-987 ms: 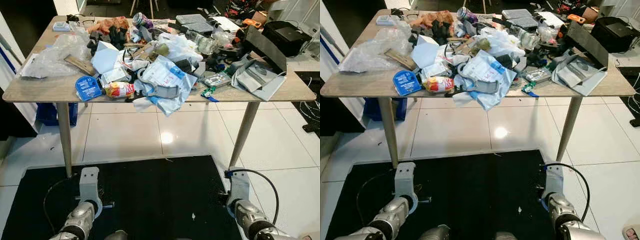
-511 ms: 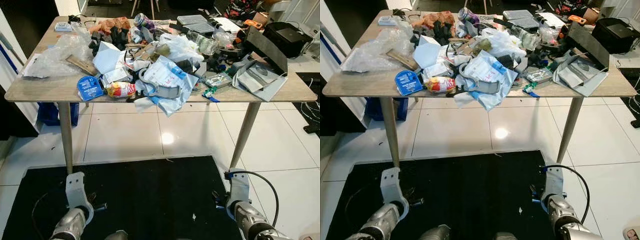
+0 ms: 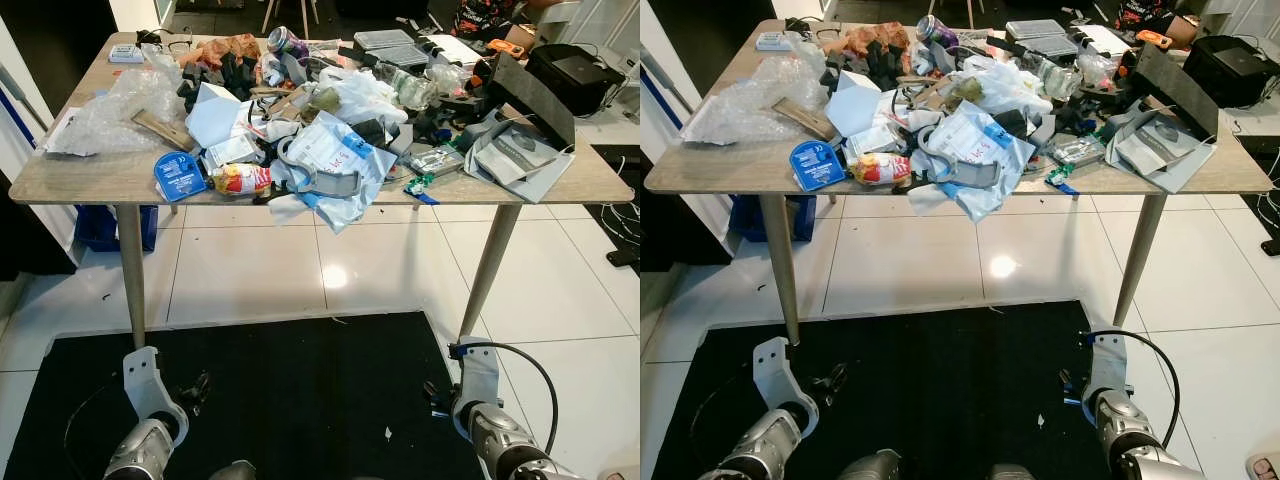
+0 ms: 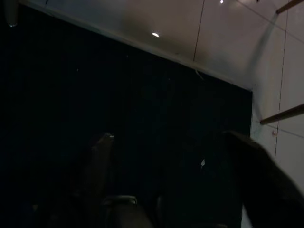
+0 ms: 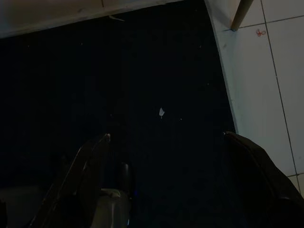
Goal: Picking trash to rubbish bin
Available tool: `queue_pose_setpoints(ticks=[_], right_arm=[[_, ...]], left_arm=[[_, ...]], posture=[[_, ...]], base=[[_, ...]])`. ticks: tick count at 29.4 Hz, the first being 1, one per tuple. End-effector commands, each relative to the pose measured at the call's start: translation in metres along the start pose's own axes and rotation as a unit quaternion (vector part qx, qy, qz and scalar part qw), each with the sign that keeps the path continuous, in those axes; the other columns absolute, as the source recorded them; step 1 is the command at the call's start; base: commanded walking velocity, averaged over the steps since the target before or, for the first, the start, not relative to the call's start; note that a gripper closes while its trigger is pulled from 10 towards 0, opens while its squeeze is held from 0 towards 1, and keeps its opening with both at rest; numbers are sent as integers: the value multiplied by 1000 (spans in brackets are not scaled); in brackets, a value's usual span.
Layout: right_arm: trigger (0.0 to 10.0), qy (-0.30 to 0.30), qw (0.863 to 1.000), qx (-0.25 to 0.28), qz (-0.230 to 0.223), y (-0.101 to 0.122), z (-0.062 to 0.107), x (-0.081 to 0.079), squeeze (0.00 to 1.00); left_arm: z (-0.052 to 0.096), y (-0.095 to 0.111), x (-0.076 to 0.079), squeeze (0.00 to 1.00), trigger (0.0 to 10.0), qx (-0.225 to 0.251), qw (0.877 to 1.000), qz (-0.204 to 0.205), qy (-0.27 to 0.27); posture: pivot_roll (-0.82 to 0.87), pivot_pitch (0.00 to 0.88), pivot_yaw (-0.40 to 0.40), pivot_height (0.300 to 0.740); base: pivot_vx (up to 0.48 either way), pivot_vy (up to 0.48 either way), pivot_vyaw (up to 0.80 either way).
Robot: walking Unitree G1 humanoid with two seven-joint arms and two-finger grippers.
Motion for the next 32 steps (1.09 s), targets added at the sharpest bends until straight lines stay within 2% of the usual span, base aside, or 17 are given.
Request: queue_pose_setpoints(ticks=[1,10,14,15,16,18,24,27,32], right_arm=[[10000,0,1000,-3,-5,-5,1,1,1000],[10000,0,1000,4,-5,-3,1,1,1000],[10000,-9,1000,4,0,3,0,3,1000],[10000,-4,1000,12,-9,13,-2,1,47],[10000,-2,1000,18,-10,17,-3,1,0],[10000,-5,1000,17,-4,19,-3,1,0],[10000,0,1000,18,-5,22,-4,-1,0],[10000,-3,1000,21,2,26,-4,1,0],[10000,-8,999,37,3,35,-5,3,0]], left_arm=[[1,0,-1,1000,10000,1,1000,6,-1],[2,17,-7,1000,10000,13,1000,3,5],[-3,29,-1,1000,10000,20,1000,-11,11],[-4,33,0,0,10000,21,999,-31,19],[-4,33,-1,0,10000,21,999,-41,25],[-4,35,-3,0,10000,24,997,-61,38],[-5,35,-3,0,10000,34,997,-42,51],[-5,38,0,0,10000,32,996,-77,39],[-4,39,-4,0,10000,32,992,-104,56]], posture=[[10,76,-27,740],[9,78,-27,740],[10,86,-26,740],[10,86,-23,740],[10,86,-23,740],[9,86,-22,740],[10,85,-24,740],[10,85,-24,740],[10,78,-21,740]], base=[[0,0,0],[0,0,0],[0,0,0],[0,0,0],[0,0,0],[0,0,0],[0,0,-542],[0,0,-800],[0,0,-800]])
Point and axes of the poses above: a point about 5 cm out from each wrist's last joint towards the gripper, its own z axis pointing back from the gripper into the wrist, its own y axis along the axis of the wrist's last joint, x = y × z, the point moved 4 cm from there along -z, pointing out of the wrist towards the gripper, and after that the axes turned 14 degrees about z, right-handed, at the moved point
